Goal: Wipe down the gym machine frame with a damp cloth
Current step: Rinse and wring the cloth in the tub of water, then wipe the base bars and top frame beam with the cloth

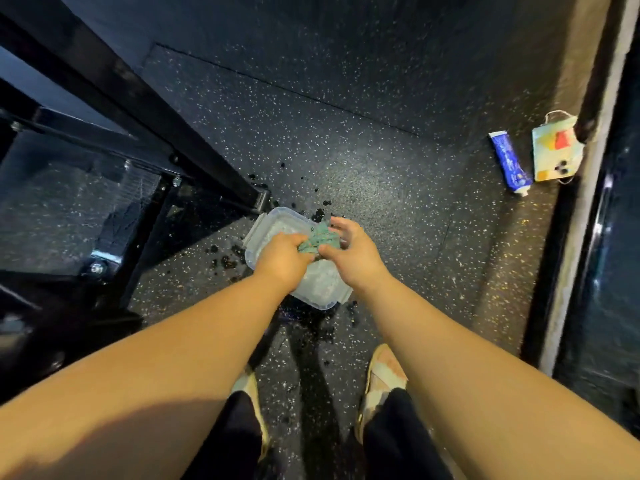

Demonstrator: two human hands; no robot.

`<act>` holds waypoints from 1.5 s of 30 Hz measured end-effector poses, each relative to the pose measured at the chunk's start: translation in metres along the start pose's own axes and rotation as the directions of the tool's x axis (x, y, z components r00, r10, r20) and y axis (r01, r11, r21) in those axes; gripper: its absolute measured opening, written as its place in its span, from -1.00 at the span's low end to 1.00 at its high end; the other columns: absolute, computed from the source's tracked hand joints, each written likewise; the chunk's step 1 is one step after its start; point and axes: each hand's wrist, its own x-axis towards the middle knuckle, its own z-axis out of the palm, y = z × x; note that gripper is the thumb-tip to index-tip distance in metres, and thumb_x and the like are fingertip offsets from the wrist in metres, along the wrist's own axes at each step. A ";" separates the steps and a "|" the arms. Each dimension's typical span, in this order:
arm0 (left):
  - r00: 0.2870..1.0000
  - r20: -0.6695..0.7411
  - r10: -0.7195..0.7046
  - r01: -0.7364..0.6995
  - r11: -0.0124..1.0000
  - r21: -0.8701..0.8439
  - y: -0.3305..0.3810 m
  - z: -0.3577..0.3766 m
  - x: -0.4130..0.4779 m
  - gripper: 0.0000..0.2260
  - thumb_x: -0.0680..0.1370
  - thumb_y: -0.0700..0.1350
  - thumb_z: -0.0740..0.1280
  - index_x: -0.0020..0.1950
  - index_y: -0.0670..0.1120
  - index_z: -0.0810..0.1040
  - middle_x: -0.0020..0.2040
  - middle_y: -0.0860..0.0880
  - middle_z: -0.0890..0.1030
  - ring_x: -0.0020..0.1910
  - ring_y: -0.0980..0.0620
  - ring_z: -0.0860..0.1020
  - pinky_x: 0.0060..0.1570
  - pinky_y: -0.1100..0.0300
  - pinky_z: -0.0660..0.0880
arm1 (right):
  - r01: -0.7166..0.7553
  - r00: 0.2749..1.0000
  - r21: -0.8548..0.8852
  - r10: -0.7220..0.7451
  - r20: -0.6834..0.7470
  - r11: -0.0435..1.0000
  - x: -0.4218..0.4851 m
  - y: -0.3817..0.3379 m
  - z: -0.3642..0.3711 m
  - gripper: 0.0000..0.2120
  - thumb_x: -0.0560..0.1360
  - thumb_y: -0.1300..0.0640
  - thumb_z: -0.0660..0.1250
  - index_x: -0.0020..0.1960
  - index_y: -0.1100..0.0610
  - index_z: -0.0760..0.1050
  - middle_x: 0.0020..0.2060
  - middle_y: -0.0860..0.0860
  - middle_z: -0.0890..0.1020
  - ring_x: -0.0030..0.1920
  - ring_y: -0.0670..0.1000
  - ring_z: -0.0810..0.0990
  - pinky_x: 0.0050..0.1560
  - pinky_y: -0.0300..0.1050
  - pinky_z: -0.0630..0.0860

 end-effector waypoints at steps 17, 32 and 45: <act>0.967 -0.178 0.182 -0.232 0.916 -0.328 0.051 -0.163 -0.370 -0.68 0.51 0.03 0.37 0.22 -0.02 0.48 0.01 0.09 0.54 -0.03 0.15 0.49 -0.21 0.39 0.36 | 0.282 0.958 -0.161 -0.271 0.090 0.946 -0.350 -0.169 0.006 -0.94 0.56 0.07 0.33 -0.03 -0.06 0.46 -0.07 -0.07 0.61 -0.10 -0.12 0.56 -0.05 -0.22 0.42; 0.979 -0.186 -0.085 -0.094 0.622 -0.777 -0.221 -0.267 -0.677 -0.92 0.56 -0.11 0.31 -0.03 0.08 0.54 0.00 0.07 0.65 -0.10 0.27 0.61 0.02 0.29 0.53 | 0.503 0.862 -0.549 -0.341 0.375 0.668 -0.621 -0.201 0.269 -0.50 0.52 -0.22 0.24 -0.44 0.09 0.50 -0.54 -0.07 0.47 -0.41 -0.05 0.43 -0.25 -0.06 0.35; 0.743 -0.288 -0.604 -0.196 0.215 -0.957 -0.555 -0.334 -0.864 -0.81 0.42 0.11 0.43 -0.08 0.03 0.61 -0.02 -0.05 0.64 -0.02 -0.05 0.57 -0.02 0.08 0.46 | -0.007 0.690 -0.093 0.073 0.720 0.996 -0.774 -0.120 0.653 -0.87 0.58 0.23 0.25 -0.14 0.11 0.47 -0.25 0.05 0.57 -0.33 -0.06 0.51 -0.31 -0.19 0.36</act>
